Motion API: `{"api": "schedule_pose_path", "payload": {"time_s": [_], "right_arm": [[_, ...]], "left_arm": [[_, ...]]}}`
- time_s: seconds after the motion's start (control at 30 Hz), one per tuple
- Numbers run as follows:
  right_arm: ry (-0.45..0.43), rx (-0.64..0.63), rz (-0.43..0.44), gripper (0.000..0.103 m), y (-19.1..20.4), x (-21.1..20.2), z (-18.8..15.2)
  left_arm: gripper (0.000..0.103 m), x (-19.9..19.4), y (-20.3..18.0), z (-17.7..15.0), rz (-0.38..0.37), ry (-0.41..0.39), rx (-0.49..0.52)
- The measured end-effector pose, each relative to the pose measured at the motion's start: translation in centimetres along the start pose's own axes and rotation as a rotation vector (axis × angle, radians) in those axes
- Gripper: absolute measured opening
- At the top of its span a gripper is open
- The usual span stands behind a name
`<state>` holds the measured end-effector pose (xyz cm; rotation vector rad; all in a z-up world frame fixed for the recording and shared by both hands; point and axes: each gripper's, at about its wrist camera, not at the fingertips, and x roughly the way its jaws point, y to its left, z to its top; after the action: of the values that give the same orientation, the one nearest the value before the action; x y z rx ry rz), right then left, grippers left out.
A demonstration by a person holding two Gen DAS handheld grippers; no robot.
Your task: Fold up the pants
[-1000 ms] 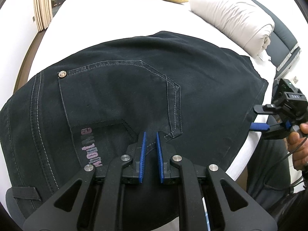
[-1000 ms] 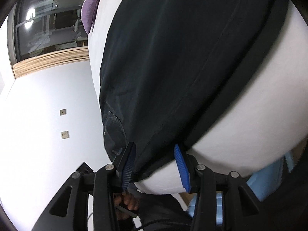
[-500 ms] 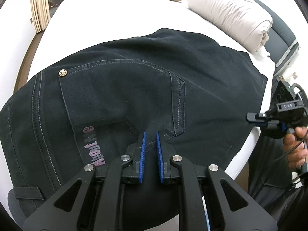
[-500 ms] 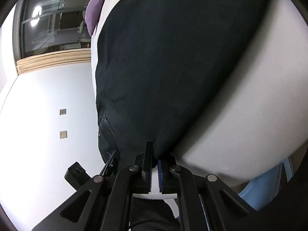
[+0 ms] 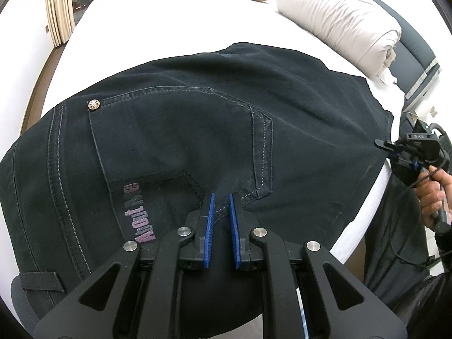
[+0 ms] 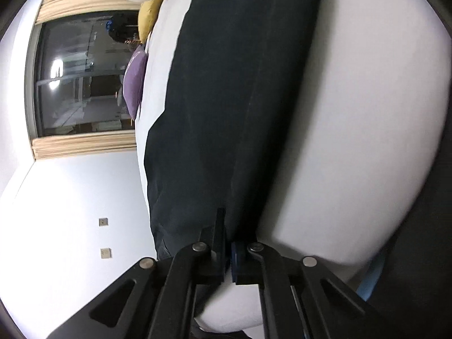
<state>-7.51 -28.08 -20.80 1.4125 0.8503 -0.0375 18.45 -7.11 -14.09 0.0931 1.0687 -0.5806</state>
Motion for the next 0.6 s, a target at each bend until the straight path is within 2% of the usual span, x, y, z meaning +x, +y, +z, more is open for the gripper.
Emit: {"api": "schedule_pose_path", "payload": {"time_s": [0.03, 0.1, 0.17, 0.23, 0.33, 0.4, 0.47, 0.53, 0.6], "right_arm": [[0.006, -0.005, -0.003, 0.002, 0.1, 0.0, 0.1], [0.010, 0.001, -0.006, 0.009, 0.3, -0.5, 1.2], [-0.053, 0.008, 0.004, 0.031, 0.1, -1.6, 2.9], [-0.153, 0.016, 0.015, 0.037, -0.1, -3.4, 5.1], [-0.282, 0.028, -0.012, 0.035, -0.5, -5.8, 8.1], [-0.317, 0.019, -0.043, 0.015, -0.8, -6.8, 9.7], [-0.357, 0.025, -0.132, 0.003, -1.9, -7.8, 11.1], [-0.377, 0.049, -0.145, 0.002, -2.7, -8.7, 11.6], [-0.412, 0.006, -0.224, 0.016, -1.6, -9.8, 11.2]], "left_arm": [[0.011, 0.0, -0.1, 0.0, 0.002, 0.001, 0.001], [0.011, 0.1, -0.2, 0.1, 0.005, 0.003, 0.005], [0.011, 0.1, -0.3, 0.1, 0.004, 0.003, 0.002], [0.011, 0.2, -0.4, 0.1, 0.008, 0.003, 0.003], [0.011, 0.2, -0.6, 0.1, 0.015, 0.004, 0.006], [0.011, 0.2, -0.7, 0.1, 0.015, 0.002, 0.003], [0.011, 0.3, -0.6, 0.0, 0.012, 0.000, 0.001], [0.011, 0.3, -0.6, -0.1, 0.008, -0.002, -0.002], [0.011, 0.3, -0.4, -0.1, 0.008, -0.004, -0.008]]}}
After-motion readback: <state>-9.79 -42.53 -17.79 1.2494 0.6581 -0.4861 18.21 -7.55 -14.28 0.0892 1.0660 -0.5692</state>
